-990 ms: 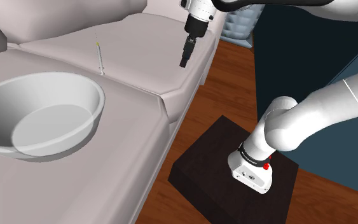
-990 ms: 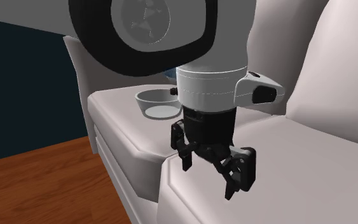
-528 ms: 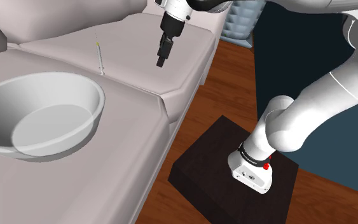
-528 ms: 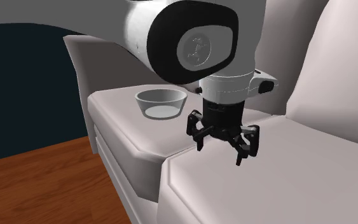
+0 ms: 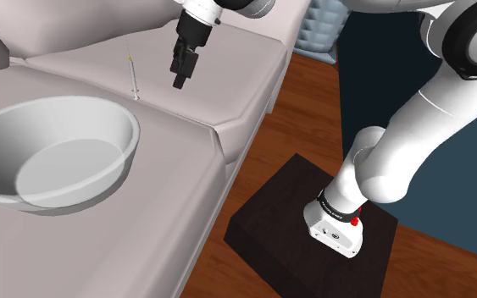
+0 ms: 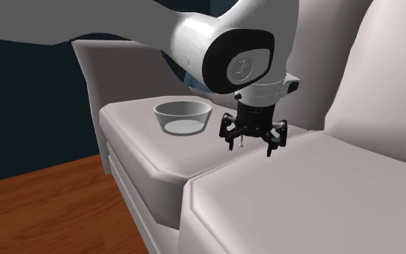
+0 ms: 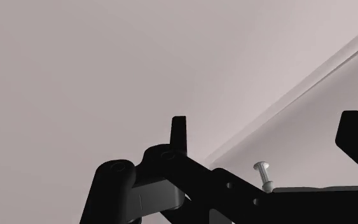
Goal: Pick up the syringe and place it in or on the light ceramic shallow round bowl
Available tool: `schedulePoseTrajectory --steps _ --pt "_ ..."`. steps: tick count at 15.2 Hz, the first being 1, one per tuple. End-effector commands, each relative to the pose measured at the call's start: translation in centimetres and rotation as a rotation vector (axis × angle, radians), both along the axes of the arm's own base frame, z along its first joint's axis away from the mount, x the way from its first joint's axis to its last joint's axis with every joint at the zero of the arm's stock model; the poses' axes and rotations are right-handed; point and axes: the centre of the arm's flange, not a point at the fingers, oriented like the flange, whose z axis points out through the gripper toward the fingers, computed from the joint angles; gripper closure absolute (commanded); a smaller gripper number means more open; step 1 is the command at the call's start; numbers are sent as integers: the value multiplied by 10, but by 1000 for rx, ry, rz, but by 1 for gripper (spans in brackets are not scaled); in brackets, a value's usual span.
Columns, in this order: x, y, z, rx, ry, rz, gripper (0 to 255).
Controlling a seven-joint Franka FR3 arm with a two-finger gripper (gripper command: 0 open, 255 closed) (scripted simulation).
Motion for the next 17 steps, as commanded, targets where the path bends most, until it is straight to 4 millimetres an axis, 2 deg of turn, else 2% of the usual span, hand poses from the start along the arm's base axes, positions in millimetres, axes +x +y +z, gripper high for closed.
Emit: schedulePoseTrajectory --steps 1,6,13,17 --pt "6 20 1 22 -23 61 0" --pt "22 70 7 72 -76 201 0" --pt "27 85 -26 72 -76 201 0" --pt "28 86 -29 72 -76 201 0"
